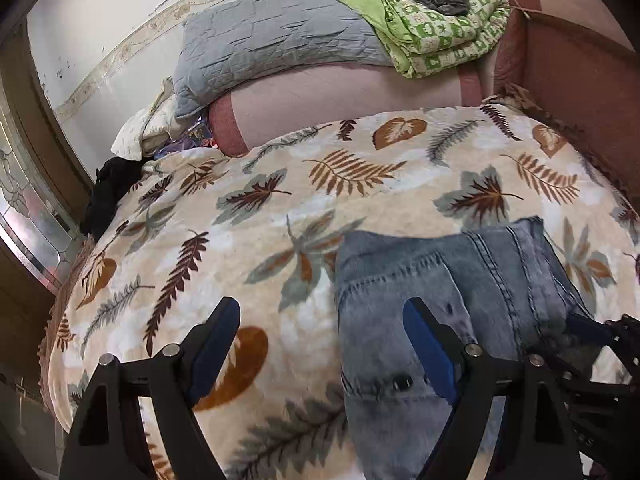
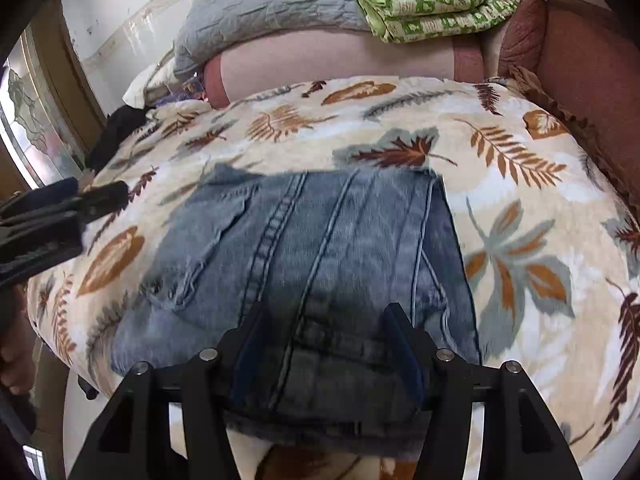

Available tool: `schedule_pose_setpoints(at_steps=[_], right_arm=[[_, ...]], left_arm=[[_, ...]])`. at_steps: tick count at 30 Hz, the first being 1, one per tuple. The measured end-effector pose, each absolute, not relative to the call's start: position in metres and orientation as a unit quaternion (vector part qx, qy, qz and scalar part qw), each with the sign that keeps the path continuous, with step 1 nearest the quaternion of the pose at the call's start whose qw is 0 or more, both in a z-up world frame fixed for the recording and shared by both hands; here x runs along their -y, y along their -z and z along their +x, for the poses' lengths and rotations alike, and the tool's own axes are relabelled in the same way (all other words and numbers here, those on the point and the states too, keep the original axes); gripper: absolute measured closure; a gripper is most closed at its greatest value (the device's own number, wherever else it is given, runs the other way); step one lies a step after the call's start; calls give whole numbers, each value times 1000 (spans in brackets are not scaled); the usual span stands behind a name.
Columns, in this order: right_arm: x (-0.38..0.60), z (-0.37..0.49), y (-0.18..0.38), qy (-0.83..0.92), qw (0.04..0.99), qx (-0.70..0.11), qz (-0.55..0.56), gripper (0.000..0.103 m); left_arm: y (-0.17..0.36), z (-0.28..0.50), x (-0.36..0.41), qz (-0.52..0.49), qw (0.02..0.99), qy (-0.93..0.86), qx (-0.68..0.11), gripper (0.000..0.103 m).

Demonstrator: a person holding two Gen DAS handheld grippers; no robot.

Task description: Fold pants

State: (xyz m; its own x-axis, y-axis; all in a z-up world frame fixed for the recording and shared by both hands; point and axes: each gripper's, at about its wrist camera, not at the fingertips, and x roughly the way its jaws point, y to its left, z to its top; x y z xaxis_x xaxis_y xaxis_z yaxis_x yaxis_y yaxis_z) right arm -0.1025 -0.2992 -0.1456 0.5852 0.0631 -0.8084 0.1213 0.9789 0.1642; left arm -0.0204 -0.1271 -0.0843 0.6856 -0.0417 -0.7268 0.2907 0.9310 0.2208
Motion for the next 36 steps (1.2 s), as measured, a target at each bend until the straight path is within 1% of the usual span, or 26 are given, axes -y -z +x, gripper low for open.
schedule_pose_setpoints(at_steps=[7,25,28,30,34,35,36], right_arm=[[295,-108,156,29,874,-475,97,38],[288,-109,165,35,880,-468,72,36],[287,-109,166,34,882,-466,68,35],[289,-110,163,28,882,-465,71,35],[306,-118,149,-6,885,-453,105,35],[313,-122,143,-7,890,-442,111,33],[323,-127,136,-2,896,-429,116,27]], left_arm=[[100,-34,123,157,895,94,-407,18],[141,-23,126,164,875,92,-446,18],[156,-18,124,163,858,97,-476,18],[157,-17,120,153,856,100,-484,18],[144,-14,106,148,862,96,-476,18],[140,-12,99,140,864,96,-474,18],[136,-8,91,130,865,97,-474,18]])
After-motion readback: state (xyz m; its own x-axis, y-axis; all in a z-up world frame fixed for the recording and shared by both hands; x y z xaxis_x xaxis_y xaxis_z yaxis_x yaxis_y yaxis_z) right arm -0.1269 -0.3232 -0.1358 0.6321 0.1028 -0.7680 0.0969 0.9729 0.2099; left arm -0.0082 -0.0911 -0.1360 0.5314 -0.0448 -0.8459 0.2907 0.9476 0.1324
